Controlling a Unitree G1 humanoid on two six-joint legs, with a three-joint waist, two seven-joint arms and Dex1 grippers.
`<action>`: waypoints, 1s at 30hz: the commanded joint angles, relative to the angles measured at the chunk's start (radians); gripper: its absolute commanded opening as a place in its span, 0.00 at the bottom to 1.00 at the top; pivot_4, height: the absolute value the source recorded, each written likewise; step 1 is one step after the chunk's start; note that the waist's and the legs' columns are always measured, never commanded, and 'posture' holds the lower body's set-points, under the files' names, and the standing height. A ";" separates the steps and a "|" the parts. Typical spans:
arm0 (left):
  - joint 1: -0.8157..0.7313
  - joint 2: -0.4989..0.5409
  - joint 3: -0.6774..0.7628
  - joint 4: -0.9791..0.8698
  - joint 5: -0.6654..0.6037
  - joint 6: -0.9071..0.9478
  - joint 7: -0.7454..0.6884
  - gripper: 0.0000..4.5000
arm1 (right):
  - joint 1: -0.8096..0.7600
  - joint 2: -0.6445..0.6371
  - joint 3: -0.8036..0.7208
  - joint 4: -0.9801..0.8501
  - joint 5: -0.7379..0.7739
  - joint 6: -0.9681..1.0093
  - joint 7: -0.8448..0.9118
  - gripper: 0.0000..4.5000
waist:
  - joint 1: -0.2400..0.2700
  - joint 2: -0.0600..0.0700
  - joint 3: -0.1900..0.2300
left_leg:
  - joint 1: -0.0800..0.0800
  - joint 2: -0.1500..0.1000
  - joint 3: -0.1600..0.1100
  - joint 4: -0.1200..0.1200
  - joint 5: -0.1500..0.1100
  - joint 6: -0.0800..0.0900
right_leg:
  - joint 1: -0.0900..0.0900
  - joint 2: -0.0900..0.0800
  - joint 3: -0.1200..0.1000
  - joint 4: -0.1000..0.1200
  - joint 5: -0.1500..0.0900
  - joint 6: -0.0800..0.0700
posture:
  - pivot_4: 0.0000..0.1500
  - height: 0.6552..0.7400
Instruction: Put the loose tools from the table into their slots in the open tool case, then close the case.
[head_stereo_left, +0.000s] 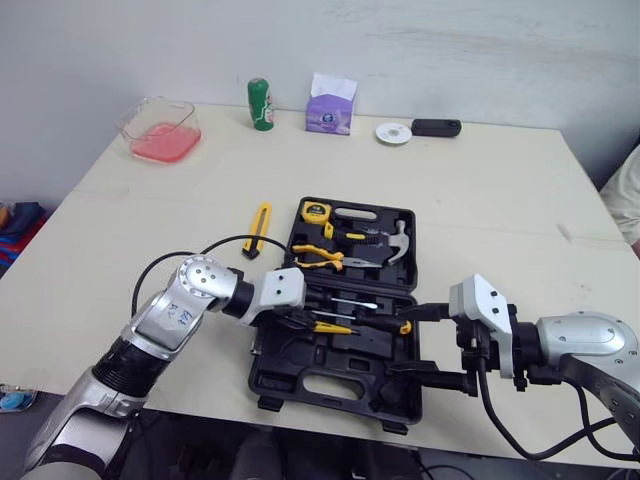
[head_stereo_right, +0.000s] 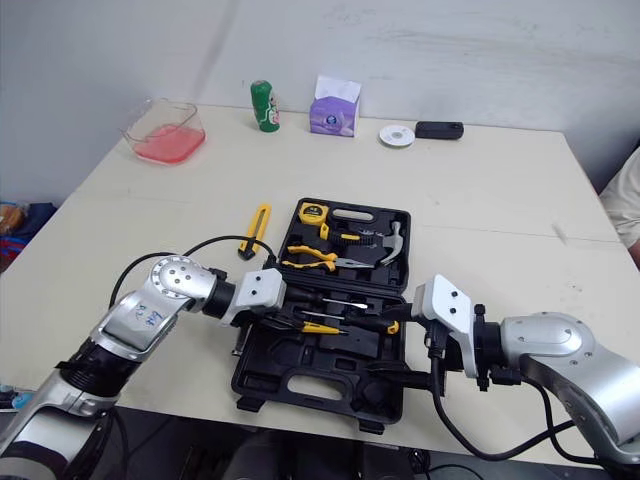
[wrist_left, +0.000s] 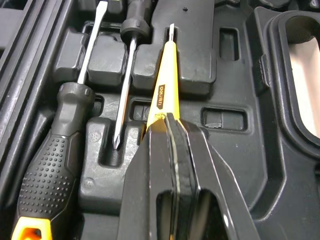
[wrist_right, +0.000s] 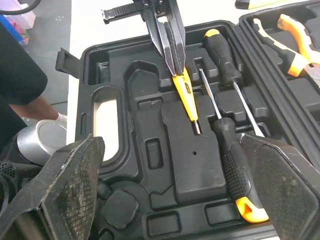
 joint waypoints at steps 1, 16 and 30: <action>0.050 0.052 -0.095 0.075 0.111 0.043 -0.005 0.01 | -0.009 0.000 -0.008 -0.018 -0.004 -0.022 0.005 1.00 | -0.001 0.000 -0.001 | 0.001 0.000 0.000 -0.001 0.000 0.000 | 0.000 0.000 0.000 0.000 -0.001 -0.001 | 1.00 0.82; 0.042 0.095 -0.094 0.070 0.109 0.057 -0.012 0.01 | 0.001 -0.008 -0.012 -0.014 -0.015 -0.042 0.024 1.00 | -0.009 0.001 -0.002 | 0.008 0.001 0.001 -0.007 0.001 0.000 | 0.001 0.003 0.002 0.001 -0.005 -0.009 | 1.00 0.82; 0.043 -0.028 0.270 -0.057 -0.250 0.135 0.027 0.21 | -0.063 0.073 -0.042 -0.003 0.041 -0.024 -0.031 1.00 | -0.021 -0.006 0.009 | -0.004 0.001 -0.001 -0.005 0.002 -0.002 | -0.010 0.002 0.003 0.002 -0.002 -0.004 | 1.00 0.82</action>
